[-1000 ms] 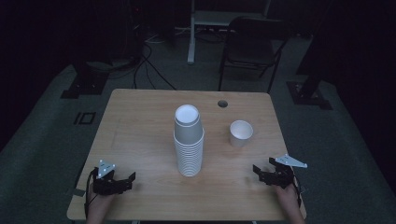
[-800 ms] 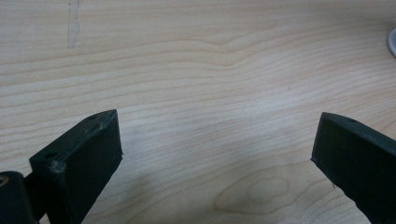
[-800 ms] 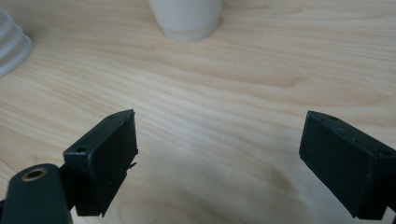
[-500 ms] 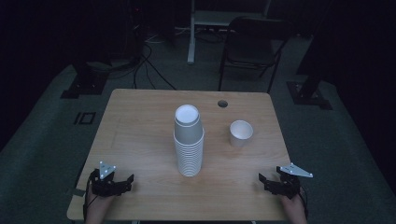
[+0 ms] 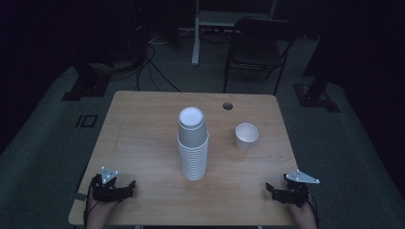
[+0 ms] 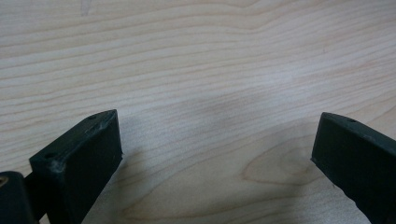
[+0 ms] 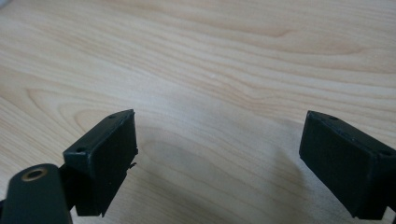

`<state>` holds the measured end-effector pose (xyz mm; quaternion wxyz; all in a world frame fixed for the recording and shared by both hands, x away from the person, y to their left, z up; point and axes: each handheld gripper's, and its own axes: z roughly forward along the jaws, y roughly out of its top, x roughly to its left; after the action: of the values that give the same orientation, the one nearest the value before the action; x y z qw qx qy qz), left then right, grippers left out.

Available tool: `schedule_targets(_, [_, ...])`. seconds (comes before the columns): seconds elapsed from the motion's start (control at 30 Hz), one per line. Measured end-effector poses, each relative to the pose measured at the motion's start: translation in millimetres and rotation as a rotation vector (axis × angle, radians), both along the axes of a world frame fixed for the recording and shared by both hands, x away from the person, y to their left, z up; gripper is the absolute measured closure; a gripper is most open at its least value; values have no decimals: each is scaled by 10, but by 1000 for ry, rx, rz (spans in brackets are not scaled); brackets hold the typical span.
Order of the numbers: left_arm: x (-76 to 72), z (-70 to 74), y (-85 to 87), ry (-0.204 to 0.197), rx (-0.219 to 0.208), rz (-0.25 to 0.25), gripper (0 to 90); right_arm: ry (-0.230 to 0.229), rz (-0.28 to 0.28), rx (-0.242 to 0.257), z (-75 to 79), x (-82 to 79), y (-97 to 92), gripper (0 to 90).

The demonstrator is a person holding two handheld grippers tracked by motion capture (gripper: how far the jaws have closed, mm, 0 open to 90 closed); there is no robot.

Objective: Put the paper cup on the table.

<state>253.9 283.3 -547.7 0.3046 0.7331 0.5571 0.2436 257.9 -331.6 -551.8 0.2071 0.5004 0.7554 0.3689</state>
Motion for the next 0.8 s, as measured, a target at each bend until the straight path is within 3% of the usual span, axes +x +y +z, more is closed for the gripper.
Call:
schedule_targets(0.23, [8,-3,-2,7,3,9,22,34,-2,-67,-27,38,67,109])
schedule_targets(0.43, [25,-15,-3,34,11,31,22,35,-3,-66,-28,39,65,109])
schedule_targets(0.8, [37,-16,5,38,6,36,22,36,-6,-65,-28,43,66,109])
